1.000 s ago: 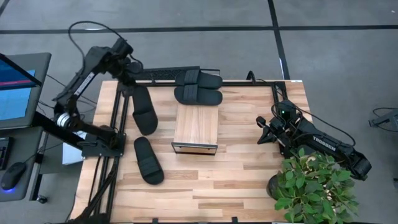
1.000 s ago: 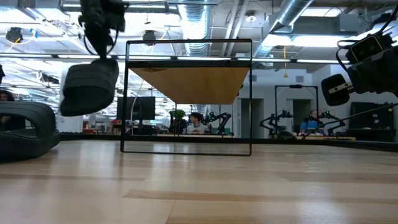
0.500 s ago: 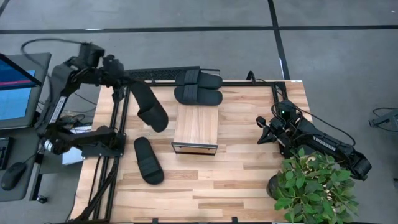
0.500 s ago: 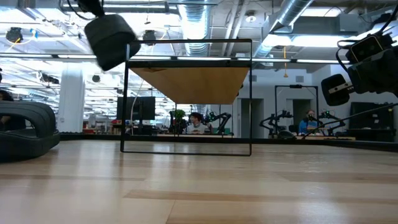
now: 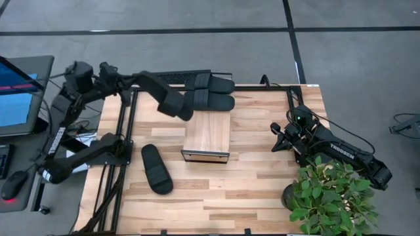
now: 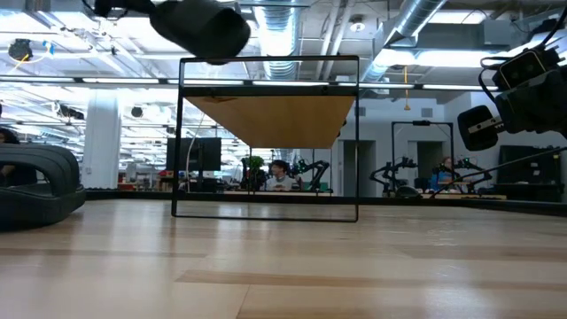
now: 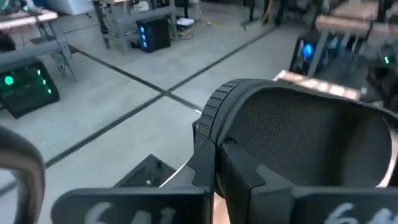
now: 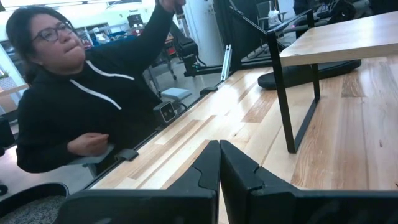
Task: Pick and place slides into the shelf
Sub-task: Put the black slide on the shelf
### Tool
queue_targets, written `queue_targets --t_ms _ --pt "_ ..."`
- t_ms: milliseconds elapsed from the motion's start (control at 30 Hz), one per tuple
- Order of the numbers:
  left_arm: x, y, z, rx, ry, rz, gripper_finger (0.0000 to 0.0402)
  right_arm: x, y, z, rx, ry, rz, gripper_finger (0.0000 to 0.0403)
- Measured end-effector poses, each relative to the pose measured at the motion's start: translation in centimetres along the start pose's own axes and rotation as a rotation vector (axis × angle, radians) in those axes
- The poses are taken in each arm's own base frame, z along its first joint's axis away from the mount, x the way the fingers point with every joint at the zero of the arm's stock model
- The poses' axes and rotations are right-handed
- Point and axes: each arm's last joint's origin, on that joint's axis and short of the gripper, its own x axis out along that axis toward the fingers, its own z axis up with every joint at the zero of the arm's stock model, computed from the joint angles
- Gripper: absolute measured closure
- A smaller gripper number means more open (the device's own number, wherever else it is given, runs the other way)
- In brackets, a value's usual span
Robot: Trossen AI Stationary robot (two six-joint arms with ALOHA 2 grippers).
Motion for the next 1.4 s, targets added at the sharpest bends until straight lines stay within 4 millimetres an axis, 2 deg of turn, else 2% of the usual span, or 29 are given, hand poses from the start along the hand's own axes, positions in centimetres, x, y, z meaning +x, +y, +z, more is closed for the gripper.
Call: queue_targets --t_ms 167,300,500,700,833,933,1167,1400 --pt "1.0 0.0 -2.8 -0.138 -0.029 -0.018 0.0401 0.0 0.0 0.0 0.000 0.000 0.000 0.0403" --pt "0.9 -0.3 -4.1 -0.233 -0.020 -0.029 0.0401 0.0 0.0 0.0 0.000 0.000 0.000 0.0403" --pt "-2.5 -1.5 -3.5 -0.293 -0.195 -0.057 0.0401 0.0 0.0 0.0 0.000 0.000 0.000 0.0403" --pt "-6.1 -2.9 -4.5 -0.328 -0.286 -0.057 0.0401 0.0 0.0 0.0 0.000 0.000 0.000 0.0403" --pt "-7.6 -3.5 -5.1 -0.365 -0.361 -0.060 0.0401 0.0 0.0 0.0 0.000 0.000 0.000 0.0403" --pt "-7.1 -3.4 -5.9 -0.417 -0.388 -0.076 0.0401 0.0 0.0 0.0 0.000 0.000 0.000 0.0403" --pt "-4.4 -2.6 -7.2 -0.523 -0.419 -0.127 0.0400 0.0 0.0 0.0 0.000 0.000 0.000 0.0403" --pt "-3.8 -2.4 -7.9 -0.455 -0.376 -0.086 0.0401 0.0 0.0 0.0 0.000 0.000 0.000 0.0403"
